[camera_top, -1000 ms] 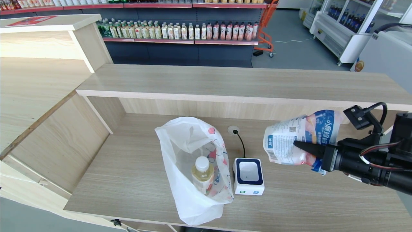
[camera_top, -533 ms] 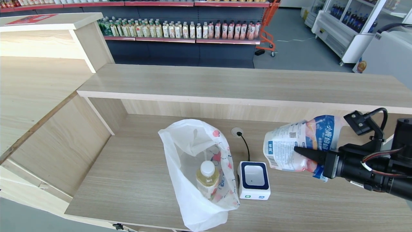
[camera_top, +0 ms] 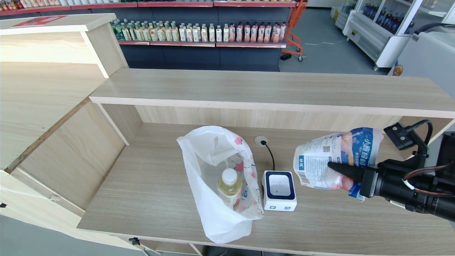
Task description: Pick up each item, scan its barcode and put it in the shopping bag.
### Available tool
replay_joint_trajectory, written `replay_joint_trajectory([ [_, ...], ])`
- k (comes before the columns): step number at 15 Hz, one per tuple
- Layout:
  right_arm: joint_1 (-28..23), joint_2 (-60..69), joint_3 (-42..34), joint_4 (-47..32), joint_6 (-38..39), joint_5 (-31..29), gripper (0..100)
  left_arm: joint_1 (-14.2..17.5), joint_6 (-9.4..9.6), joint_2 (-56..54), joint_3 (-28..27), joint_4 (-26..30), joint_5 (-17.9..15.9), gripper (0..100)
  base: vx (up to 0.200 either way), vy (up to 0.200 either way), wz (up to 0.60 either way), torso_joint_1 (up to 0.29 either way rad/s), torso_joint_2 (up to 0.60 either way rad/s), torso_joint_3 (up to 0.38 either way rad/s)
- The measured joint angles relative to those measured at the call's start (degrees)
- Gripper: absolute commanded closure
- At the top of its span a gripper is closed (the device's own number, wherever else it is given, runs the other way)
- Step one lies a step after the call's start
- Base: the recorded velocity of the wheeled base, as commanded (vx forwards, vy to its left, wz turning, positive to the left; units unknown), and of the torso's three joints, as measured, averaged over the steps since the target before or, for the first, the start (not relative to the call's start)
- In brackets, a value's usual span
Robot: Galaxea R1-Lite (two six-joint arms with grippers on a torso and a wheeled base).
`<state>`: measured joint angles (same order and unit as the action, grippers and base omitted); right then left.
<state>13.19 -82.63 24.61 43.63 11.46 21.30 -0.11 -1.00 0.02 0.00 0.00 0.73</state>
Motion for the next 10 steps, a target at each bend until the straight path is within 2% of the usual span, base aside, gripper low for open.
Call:
replay_joint_trajectory([
  [7, 0.04, -1.35, 0.55, -0.06, -0.22, 0.02, 100, -0.05, 0.57, 0.0, 0.0, 0.0, 0.02, 0, 0.0, 0.0, 0.0, 0.0, 0.0, 0.0],
  [10, 0.15, -1.77, 0.55, -0.17, -0.22, 0.0, 100, -0.05, 0.49, 0.0, 0.0, 0.0, -0.05, 0, 0.0, 0.2, 0.0, -0.002, 0.0, 0.001],
])
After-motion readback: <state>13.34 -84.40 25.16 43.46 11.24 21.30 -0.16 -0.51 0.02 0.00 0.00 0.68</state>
